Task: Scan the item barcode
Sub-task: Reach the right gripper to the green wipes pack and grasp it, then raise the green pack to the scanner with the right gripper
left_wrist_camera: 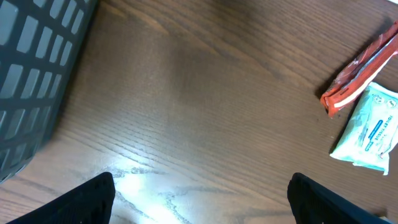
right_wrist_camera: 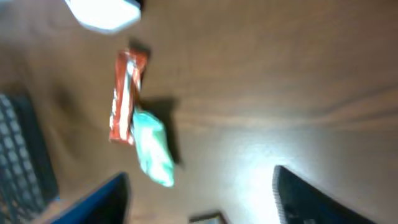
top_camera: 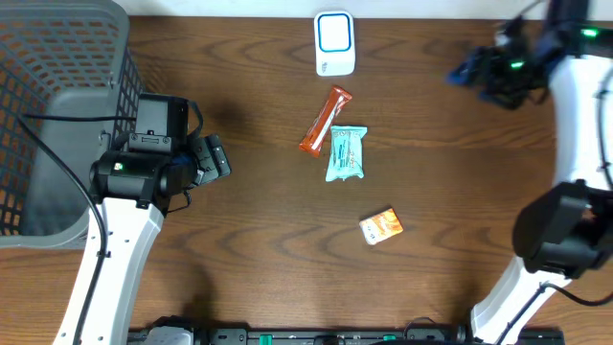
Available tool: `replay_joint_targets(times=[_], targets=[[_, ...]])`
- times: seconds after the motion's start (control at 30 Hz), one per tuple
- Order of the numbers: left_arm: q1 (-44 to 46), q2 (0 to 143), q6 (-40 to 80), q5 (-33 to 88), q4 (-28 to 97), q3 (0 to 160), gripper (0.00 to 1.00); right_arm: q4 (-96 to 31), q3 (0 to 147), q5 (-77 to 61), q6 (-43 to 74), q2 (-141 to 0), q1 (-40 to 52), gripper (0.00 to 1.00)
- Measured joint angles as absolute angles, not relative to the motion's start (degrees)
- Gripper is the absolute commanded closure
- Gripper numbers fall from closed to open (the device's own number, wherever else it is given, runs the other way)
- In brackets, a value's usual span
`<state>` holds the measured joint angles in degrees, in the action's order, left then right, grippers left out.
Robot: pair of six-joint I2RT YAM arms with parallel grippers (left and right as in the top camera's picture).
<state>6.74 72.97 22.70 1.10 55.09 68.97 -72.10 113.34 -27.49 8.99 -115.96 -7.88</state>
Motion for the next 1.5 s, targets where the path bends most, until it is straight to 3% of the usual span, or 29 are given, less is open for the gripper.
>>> replay_joint_targets(times=[0.07,0.23,0.33,0.67,0.87,1.03,1.1,1.3,1.5], targets=[[6.74,72.97,22.7,1.1,55.07,68.97,0.11,-71.99,111.37,-25.19,8.29,-116.2,-3.77,0.47],[6.74,72.97,22.7,1.1,55.07,68.97,0.11,-65.58,102.72,-21.67,7.66,-117.19,6.48,0.16],[6.74,72.97,22.7,1.1,55.07,68.97,0.11,-61.01,98.17,-20.88,8.69,-117.6,9.78,0.14],[6.74,72.97,22.68,1.1,55.05,68.97,0.11,-47.68,87.64,-20.1,14.31,-117.73,15.9,0.32],[6.74,72.97,22.7,1.1,55.02,68.97,0.11,-39.64,82.87,-19.99,17.85,-117.73,16.62,0.35],[6.74,72.97,22.7,1.1,55.07,68.97,0.11,-35.4,78.11,-20.8,19.22,-117.73,17.02,0.74],[6.74,72.97,22.7,1.1,55.07,68.97,0.11,-34.04,77.17,-22.15,19.55,-117.73,17.37,0.98],[6.74,72.97,22.7,1.1,55.07,68.97,0.11,-31.18,76.49,-29.21,19.9,-117.71,17.45,0.99],[6.74,72.97,22.7,1.13,55.07,68.97,0.11,-23.38,75.94,-45.17,18.72,-117.73,17.3,0.99]])
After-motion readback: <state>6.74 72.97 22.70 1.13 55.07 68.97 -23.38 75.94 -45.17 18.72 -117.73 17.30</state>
